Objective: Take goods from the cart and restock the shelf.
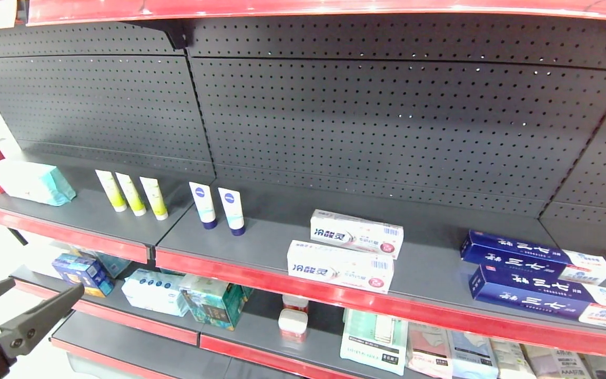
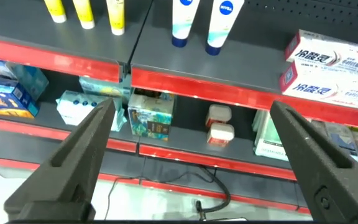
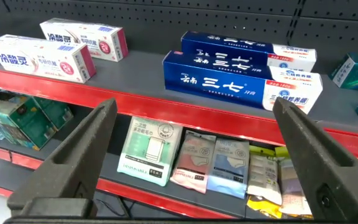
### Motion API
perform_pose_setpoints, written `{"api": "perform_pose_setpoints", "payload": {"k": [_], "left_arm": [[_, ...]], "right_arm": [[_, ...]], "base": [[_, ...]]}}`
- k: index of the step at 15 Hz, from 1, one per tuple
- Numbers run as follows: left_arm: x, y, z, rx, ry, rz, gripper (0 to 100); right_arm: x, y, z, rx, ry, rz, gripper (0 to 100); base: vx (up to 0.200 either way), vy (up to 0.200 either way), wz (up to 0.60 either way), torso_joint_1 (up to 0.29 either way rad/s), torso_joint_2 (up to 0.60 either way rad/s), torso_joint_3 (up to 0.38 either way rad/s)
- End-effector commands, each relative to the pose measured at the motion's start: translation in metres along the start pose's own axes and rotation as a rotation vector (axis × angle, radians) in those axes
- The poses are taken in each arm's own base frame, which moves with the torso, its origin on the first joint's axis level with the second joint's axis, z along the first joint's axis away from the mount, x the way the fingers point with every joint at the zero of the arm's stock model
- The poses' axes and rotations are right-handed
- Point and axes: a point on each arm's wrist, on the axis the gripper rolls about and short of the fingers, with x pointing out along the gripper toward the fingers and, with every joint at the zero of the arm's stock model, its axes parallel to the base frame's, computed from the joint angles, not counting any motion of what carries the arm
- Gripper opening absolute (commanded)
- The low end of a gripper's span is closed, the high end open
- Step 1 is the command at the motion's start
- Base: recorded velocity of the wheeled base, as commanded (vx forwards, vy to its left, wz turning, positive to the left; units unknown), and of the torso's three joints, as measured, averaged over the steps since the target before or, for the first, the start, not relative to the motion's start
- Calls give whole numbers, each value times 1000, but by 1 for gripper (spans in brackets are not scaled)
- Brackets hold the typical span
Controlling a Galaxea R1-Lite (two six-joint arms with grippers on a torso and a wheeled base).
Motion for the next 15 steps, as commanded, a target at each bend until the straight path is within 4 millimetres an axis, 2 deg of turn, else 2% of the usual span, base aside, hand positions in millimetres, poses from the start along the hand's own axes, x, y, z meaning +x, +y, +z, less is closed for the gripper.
{"api": "perform_pose_setpoints", "payload": {"k": [1, 7, 11, 14, 15], "left_arm": [[0, 0, 0, -1, 1, -1, 100], [1, 0, 0, 1, 4, -2, 100], [9, 1, -2, -3, 47, 10, 100], [24, 2, -6, -7, 122, 39, 100], [36, 4, -8, -11, 181, 79, 100]], "right_arm": [[0, 0, 0, 0, 0, 0, 100], [0, 0, 0, 0, 0, 0, 100], [0, 0, 0, 0, 0, -3, 100], [0, 0, 0, 1, 0, -3, 100], [0, 0, 0, 1, -2, -1, 100]], "base": [[0, 0, -600, -2, 7, 2], [0, 0, -600, 4, 3, 3], [0, 0, 0, 0, 0, 0], [0, 0, 0, 0, 0, 0], [0, 0, 0, 0, 0, 0]]}}
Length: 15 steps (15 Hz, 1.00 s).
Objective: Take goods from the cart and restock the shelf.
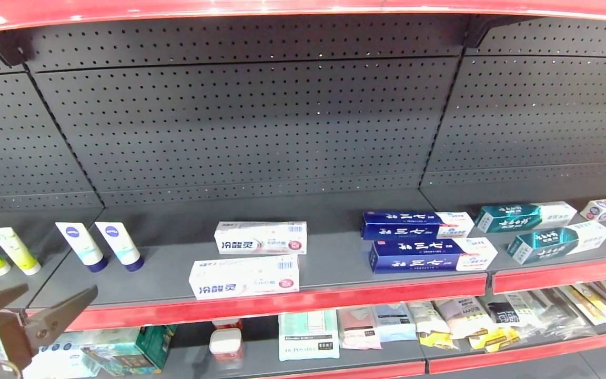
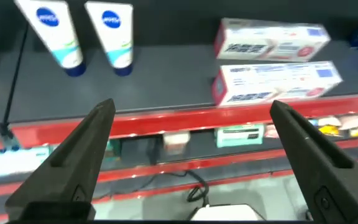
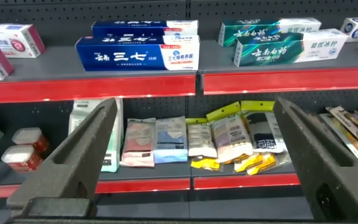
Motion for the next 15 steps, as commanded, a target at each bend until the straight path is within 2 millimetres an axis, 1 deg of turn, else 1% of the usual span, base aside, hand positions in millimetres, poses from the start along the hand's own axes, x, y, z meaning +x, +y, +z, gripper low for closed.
{"api": "perform_pose_setpoints", "payload": {"k": [1, 2, 4, 5, 6, 7, 8, 10, 12, 15], "left_arm": [[29, 2, -2, -12, 129, 57, 100], [44, 3, 1, -24, 162, 82, 100], [82, 3, 13, -51, 193, 152, 100], [91, 3, 16, -62, 198, 171, 100], [111, 4, 25, -102, 196, 210, 100], [115, 4, 26, -109, 198, 217, 100], [121, 4, 25, -110, 220, 224, 100], [126, 5, 21, -105, 249, 239, 100], [129, 5, 16, -71, 283, 270, 100], [128, 5, 11, -10, 348, 272, 100]], "right_arm": [[0, 0, 0, 0, 1, 1, 100], [0, 0, 0, 0, 1, 1, 100], [0, 0, 0, 0, 1, 1, 100], [0, 0, 0, 0, 1, 1, 100], [0, 0, 0, 0, 1, 1, 100], [0, 0, 0, 0, 1, 0, 100], [0, 0, 0, 0, 1, 1, 100], [0, 0, 0, 0, 1, 1, 100], [0, 0, 0, 0, -1, 1, 100], [0, 0, 0, 0, 1, 0, 100]], "base": [[0, 0, 0, 0, 0, 0], [0, 0, 0, 0, 0, 0], [0, 0, 0, 0, 0, 0], [0, 0, 0, 0, 0, 0], [0, 0, 0, 0, 0, 0], [0, 0, 0, 0, 0, 0], [0, 0, 0, 0, 0, 0], [0, 0, 0, 0, 0, 0], [0, 0, 0, 0, 0, 0], [0, 0, 0, 0, 0, 0]]}}
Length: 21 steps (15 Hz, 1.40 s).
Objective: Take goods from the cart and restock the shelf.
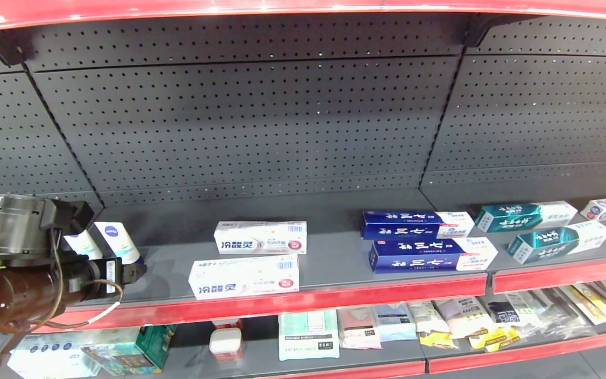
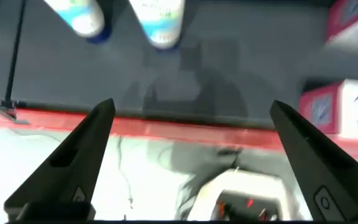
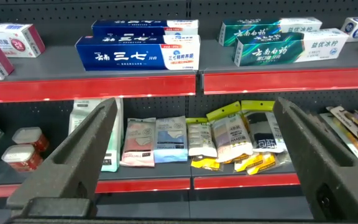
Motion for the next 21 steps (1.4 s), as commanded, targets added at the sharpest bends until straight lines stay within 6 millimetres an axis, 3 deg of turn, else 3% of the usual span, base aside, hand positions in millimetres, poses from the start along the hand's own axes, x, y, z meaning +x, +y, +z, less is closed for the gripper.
{"api": "perform_pose_setpoints", "payload": {"k": [1, 6, 10, 21], "left_arm": [[7, -2, -3, 17, 37, 4, 100], [20, -20, -15, 83, 129, -32, 100], [33, -36, -12, 65, 149, -52, 100], [50, -45, -1, 48, 102, -63, 100]], "right_arm": [[0, 0, 0, 0, 0, 0, 100], [0, 0, 0, 0, 0, 1, 100], [0, 0, 0, 0, -1, 1, 100], [0, 0, 0, 0, 0, 0, 100]], "base": [[0, 0, 0, 0, 0, 0], [0, 0, 0, 0, 0, 0], [0, 0, 0, 0, 0, 0], [0, 0, 0, 0, 0, 0]]}}
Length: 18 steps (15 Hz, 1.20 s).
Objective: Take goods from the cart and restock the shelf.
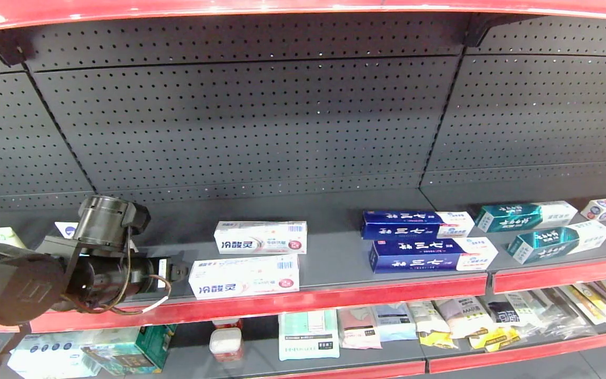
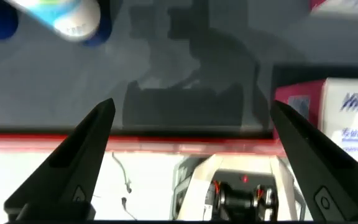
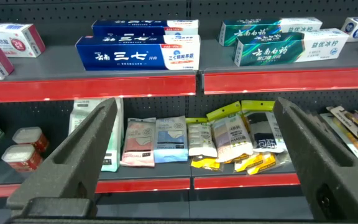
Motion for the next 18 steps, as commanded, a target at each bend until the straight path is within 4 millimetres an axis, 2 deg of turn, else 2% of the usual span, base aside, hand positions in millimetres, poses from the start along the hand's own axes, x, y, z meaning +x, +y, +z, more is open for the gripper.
{"api": "perform_pose_setpoints", "payload": {"k": [1, 18], "left_arm": [[3, -2, 0, 4, 5, 0, 100], [7, -20, 4, 39, -5, -41, 100]], "right_arm": [[0, 0, 0, 0, -1, 0, 100], [0, 0, 0, 0, -1, 0, 100]], "base": [[0, 0, 0, 0, 0, 0], [0, 0, 0, 0, 0, 0]]}}
